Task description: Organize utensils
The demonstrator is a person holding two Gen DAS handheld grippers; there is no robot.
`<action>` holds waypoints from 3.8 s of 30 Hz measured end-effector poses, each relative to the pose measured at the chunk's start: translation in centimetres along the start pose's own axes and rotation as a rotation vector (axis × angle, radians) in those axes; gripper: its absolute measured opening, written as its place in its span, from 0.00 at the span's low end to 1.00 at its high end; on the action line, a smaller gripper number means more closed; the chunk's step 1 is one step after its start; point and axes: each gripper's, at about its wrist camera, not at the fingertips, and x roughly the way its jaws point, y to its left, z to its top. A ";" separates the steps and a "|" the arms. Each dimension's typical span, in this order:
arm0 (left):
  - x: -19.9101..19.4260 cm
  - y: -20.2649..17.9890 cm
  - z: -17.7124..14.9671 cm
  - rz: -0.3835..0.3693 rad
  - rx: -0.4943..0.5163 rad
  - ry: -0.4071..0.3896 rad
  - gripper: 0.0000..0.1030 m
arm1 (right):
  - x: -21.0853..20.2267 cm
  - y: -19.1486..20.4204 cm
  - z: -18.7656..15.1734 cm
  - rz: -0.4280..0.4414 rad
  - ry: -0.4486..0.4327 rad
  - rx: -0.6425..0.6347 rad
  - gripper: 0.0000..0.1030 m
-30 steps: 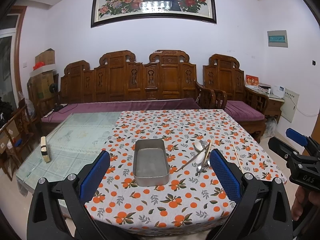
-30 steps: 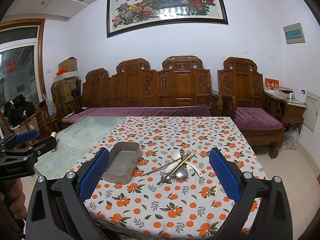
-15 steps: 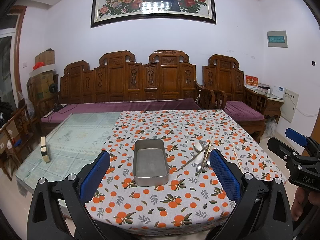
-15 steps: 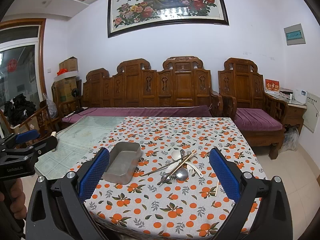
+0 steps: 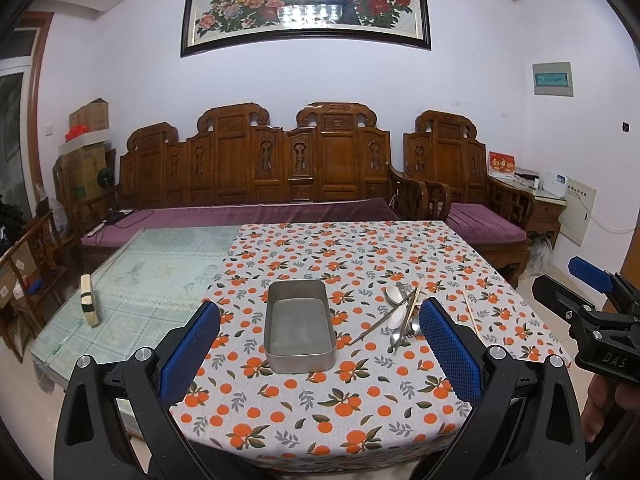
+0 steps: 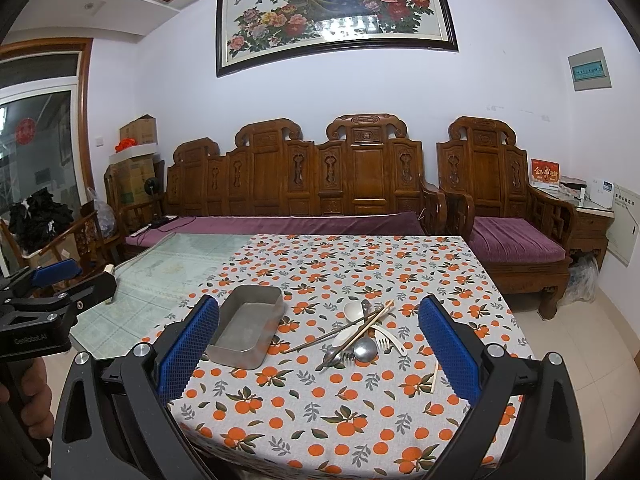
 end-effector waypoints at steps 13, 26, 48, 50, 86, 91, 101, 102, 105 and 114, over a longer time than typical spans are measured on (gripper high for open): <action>0.0 -0.5 0.0 -0.004 0.004 0.004 0.94 | 0.0 0.0 0.3 0.000 -0.001 0.000 0.97; 4.1 0.0 -1.8 -0.019 -0.021 0.091 0.94 | 2.1 -1.1 -0.5 -0.018 0.025 -0.014 0.97; 14.0 -3.7 -3.5 -0.089 0.114 0.261 0.94 | 14.9 -8.6 1.3 -0.110 0.150 -0.071 0.87; 15.0 -4.2 -3.4 -0.096 0.137 0.275 0.94 | 16.0 -9.4 0.6 -0.147 0.168 -0.112 0.87; 31.7 -11.2 -9.7 -0.368 0.137 0.560 0.45 | 27.0 -19.5 -14.3 -0.147 0.641 -0.026 0.33; 33.1 -11.3 -10.6 -0.358 0.103 0.598 0.28 | 27.1 -19.5 -14.2 -0.148 0.651 -0.026 0.28; 32.7 -11.6 -10.6 -0.343 0.116 0.575 0.03 | 27.0 -19.5 -14.2 -0.146 0.661 -0.039 0.08; 32.3 -11.5 -10.5 -0.344 0.112 0.570 0.03 | 27.0 -19.5 -14.2 -0.147 0.663 -0.038 0.08; 31.2 -11.1 -9.9 -0.355 0.101 0.550 0.03 | 26.9 -19.6 -14.2 -0.147 0.663 -0.039 0.05; 28.4 -10.4 -8.5 -0.373 0.085 0.493 0.03 | 25.9 -19.1 -12.5 -0.125 0.612 -0.026 0.05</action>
